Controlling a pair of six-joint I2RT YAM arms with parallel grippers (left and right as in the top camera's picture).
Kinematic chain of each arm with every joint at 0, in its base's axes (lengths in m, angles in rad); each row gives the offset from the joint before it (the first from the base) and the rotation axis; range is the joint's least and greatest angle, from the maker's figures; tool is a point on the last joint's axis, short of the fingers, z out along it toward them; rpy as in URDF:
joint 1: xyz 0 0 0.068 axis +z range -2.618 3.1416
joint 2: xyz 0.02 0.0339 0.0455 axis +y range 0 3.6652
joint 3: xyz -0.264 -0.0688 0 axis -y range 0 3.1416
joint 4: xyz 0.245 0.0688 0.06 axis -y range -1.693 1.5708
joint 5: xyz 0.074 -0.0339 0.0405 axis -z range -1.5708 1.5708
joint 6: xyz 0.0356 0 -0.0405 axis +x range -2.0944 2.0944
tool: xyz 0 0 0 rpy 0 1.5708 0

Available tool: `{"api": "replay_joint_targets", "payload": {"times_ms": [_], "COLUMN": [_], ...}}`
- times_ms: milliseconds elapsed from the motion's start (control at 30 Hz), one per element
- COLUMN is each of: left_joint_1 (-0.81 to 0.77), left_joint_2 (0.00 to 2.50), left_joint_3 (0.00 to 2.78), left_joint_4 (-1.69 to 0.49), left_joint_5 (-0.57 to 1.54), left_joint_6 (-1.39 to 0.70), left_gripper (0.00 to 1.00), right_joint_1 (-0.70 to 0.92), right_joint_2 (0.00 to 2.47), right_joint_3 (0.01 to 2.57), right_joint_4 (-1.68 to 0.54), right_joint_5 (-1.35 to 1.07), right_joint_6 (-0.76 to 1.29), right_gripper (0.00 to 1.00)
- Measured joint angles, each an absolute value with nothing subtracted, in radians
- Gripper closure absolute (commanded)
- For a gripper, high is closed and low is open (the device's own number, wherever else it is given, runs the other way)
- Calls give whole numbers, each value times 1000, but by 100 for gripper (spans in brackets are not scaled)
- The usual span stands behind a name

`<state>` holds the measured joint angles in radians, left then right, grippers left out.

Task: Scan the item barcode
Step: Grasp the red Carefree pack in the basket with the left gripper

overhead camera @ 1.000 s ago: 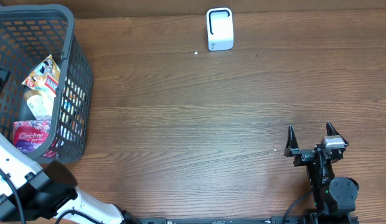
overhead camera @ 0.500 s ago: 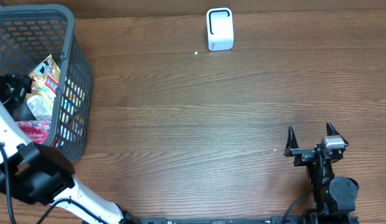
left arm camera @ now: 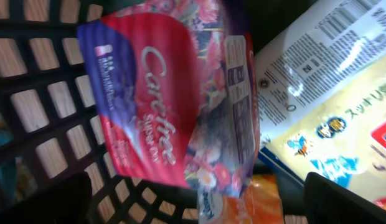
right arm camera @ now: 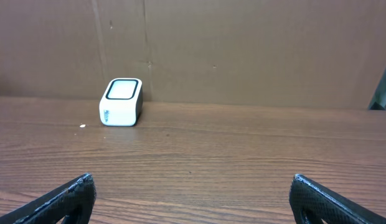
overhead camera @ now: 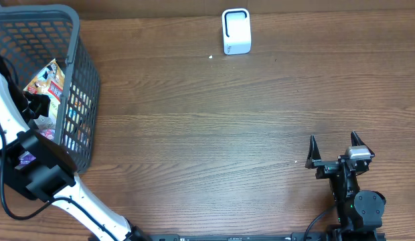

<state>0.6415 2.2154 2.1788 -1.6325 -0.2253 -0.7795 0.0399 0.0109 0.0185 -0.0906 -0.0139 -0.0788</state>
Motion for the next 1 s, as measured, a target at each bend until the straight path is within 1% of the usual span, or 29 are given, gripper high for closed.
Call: {"api": "replay_joint_targets", "payload": {"times_ms": [333, 533, 600, 633, 700, 900, 933, 967, 1000], "left_joint_1": [628, 628, 628, 628, 628, 628, 628, 628, 628], "left_joint_2": [2322, 2331, 2331, 2331, 2331, 2331, 2331, 2331, 2331], "left_joint_3": [2179, 2177, 2177, 2177, 2177, 2177, 2177, 2177, 2177], "left_joint_4": [-1617, -1585, -1571, -1567, -1560, -1559, -1560, -1559, -1559], "left_joint_5": [-217, -218, -218, -218, -219, -245, -255, -257, -259], "left_joint_6": [-780, -779, -779, -779, -781, -782, -780, -781, -781], "left_gripper": [0, 0, 17, 32, 48, 72, 68, 59, 52], "right_joint_1": [40, 40, 40, 40, 40, 40, 40, 40, 40], "right_joint_2": [11, 11, 11, 11, 11, 11, 11, 11, 11], "right_joint_3": [19, 19, 19, 19, 19, 19, 19, 19, 19], "right_joint_4": [-90, -90, -90, -90, -90, -91, -91, -91, -90], "right_joint_5": [-14, -14, -14, -14, -14, -14, -14, -14, -14], "right_joint_6": [-78, -78, -79, -78, -79, -78, -79, -79, -79], "right_gripper": [0, 0, 0, 0, 0, 0, 0, 0, 0]}}
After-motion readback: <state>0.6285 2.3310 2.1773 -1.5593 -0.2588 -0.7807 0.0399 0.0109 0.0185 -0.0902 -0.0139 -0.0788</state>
